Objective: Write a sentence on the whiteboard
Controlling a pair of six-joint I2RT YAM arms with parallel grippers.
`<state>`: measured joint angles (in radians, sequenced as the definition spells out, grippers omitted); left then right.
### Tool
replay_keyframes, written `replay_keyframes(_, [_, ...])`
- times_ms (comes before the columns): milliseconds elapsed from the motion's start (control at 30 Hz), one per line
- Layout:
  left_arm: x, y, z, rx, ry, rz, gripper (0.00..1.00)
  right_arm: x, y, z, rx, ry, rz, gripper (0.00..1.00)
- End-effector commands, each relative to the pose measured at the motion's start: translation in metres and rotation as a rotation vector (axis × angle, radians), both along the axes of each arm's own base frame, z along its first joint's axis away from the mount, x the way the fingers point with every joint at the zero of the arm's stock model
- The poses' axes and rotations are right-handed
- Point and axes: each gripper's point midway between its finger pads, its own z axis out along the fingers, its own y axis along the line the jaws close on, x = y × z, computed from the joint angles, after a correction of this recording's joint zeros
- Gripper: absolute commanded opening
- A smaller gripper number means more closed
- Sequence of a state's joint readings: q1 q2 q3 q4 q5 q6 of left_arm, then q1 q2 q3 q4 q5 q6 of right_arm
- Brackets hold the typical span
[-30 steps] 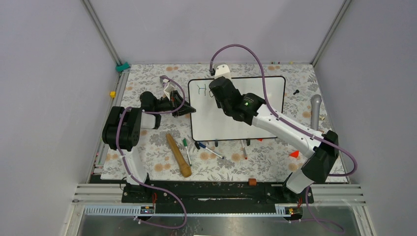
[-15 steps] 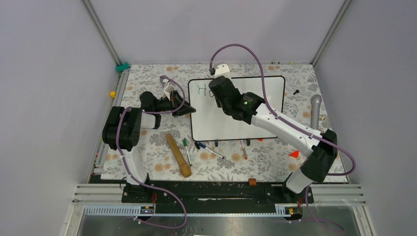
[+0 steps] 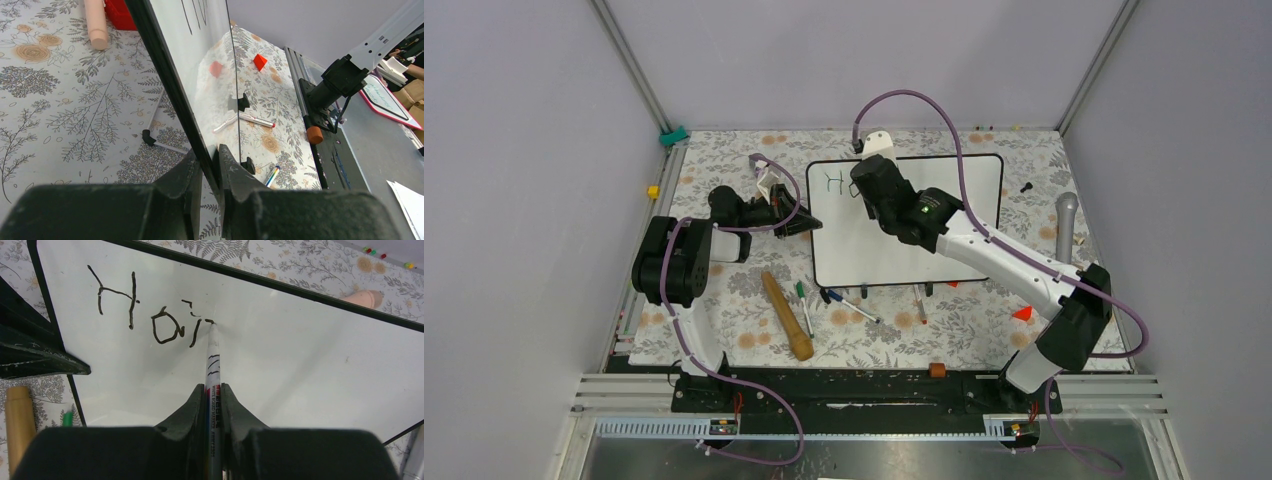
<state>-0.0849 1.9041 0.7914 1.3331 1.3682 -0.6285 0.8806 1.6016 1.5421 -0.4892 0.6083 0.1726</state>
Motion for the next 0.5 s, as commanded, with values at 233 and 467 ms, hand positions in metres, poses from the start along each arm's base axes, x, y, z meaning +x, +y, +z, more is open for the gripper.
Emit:
replay_keyframes(233, [0.003,0.001,0.024,0.008,-0.336,-0.018,0.0,-0.007,-0.005,0.001,0.02,0.031,0.029,0.0])
replay_keyframes(467, [0.003,0.001,0.024,0.007,-0.336,-0.018,0.0,-0.005,0.005,0.001,0.046,0.04,0.057,0.0])
